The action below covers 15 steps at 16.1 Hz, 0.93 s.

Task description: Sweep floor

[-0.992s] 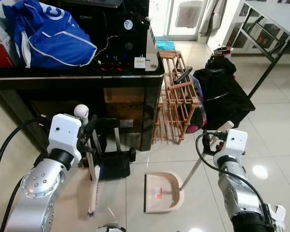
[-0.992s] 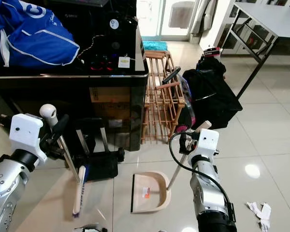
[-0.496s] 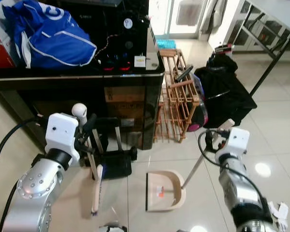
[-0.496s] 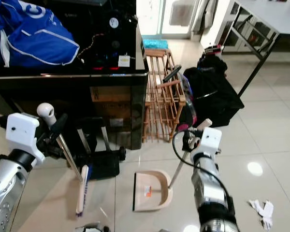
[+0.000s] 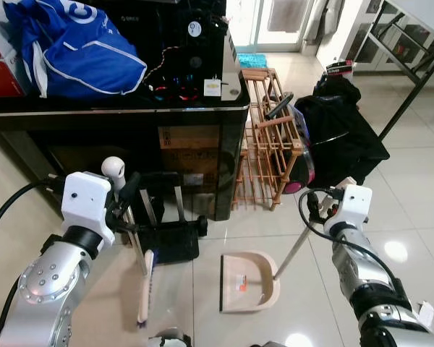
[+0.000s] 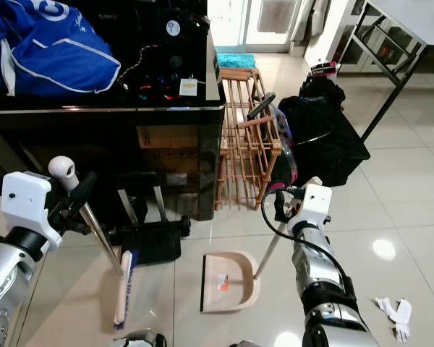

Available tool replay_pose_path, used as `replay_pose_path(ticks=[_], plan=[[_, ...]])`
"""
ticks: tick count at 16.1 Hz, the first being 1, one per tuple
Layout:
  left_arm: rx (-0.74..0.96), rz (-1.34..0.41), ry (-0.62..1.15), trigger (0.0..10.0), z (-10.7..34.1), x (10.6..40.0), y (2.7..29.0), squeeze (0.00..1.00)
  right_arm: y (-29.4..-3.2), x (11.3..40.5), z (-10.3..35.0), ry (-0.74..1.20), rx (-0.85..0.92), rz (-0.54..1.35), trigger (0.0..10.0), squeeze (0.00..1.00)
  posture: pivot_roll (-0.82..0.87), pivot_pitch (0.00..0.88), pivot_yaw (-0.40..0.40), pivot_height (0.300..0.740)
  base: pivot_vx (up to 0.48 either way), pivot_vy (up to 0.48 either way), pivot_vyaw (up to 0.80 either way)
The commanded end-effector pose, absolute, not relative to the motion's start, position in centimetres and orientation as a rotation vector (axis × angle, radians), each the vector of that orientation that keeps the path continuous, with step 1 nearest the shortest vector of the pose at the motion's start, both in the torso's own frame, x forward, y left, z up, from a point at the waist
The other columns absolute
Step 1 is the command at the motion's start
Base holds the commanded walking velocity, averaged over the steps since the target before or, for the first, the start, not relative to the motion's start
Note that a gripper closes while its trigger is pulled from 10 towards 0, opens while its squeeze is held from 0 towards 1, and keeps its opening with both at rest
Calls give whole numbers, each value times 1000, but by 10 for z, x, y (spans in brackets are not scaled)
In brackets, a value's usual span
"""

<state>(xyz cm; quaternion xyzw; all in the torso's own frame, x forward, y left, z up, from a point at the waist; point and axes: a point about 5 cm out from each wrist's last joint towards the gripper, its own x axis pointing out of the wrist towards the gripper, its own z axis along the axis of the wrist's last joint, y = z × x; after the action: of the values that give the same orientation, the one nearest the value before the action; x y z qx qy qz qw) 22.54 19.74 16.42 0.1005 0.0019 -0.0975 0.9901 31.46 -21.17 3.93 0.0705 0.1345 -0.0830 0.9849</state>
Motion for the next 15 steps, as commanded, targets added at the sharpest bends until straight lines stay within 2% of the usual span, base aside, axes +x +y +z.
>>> replay_pose_path(ticks=[1,2,15], plan=[[217,-198,-36,10000,174,223,197,0,-216,315,40,259,163,-183,5176,0,269,116,-11,740,0,0,0],[217,-200,-36,10000,174,223,196,0,-217,314,39,255,167,-182,0,0,269,119,-10,740,0,0,0],[223,-203,-31,10000,172,223,193,0,-215,312,41,184,144,-190,0,0,258,114,-16,740,0,0,0]])
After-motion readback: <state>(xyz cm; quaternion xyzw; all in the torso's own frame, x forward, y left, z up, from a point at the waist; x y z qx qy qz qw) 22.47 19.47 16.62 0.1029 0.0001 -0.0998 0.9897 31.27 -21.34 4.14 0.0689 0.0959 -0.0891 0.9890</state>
